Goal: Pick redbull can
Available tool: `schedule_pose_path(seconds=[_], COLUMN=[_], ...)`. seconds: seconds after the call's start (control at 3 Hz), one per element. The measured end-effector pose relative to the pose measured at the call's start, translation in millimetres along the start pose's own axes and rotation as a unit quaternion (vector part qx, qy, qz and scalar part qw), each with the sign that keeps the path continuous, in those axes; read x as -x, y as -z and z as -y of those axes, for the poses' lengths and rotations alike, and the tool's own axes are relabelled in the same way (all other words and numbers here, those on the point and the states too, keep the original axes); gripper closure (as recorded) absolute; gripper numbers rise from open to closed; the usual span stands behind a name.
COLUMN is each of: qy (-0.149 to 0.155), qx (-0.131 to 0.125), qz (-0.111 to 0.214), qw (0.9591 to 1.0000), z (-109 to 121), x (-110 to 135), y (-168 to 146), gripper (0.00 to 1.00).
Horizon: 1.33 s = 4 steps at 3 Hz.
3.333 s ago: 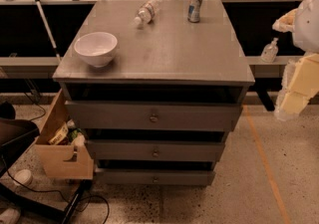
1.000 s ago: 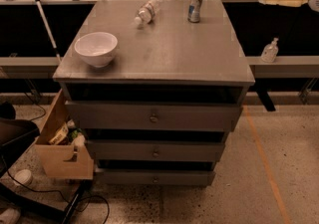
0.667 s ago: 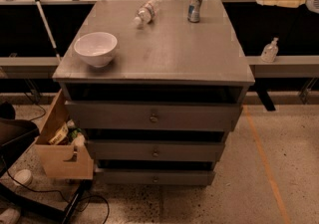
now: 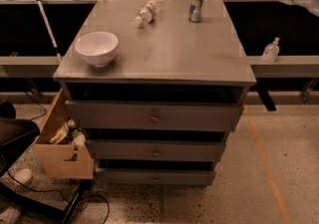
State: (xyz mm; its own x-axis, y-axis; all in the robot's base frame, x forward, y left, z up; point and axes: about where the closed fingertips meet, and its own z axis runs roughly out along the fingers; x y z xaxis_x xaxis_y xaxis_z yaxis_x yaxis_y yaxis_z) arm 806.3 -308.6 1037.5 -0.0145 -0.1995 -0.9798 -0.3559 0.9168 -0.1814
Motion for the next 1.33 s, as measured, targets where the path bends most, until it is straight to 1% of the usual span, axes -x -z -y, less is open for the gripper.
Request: schedule_pose_path(seconds=[0.33,0.67,1.0,1.33], qy=[-0.023,-0.039,-0.054,-0.068], qx=[-0.009,-0.010,0.007,0.043], qz=[-0.017,-0.025,-0.020,-0.009], qw=[0.9996,0.9989,0.9983,0.9967], z=[1.9,1.7,-10.5,-40.7], x=[-17.4,-36.4,-49.0,-53.7], y=[-50.1,-90.6,-121.7,-150.8], gripper=[0.00,0.00,0.00,0.00])
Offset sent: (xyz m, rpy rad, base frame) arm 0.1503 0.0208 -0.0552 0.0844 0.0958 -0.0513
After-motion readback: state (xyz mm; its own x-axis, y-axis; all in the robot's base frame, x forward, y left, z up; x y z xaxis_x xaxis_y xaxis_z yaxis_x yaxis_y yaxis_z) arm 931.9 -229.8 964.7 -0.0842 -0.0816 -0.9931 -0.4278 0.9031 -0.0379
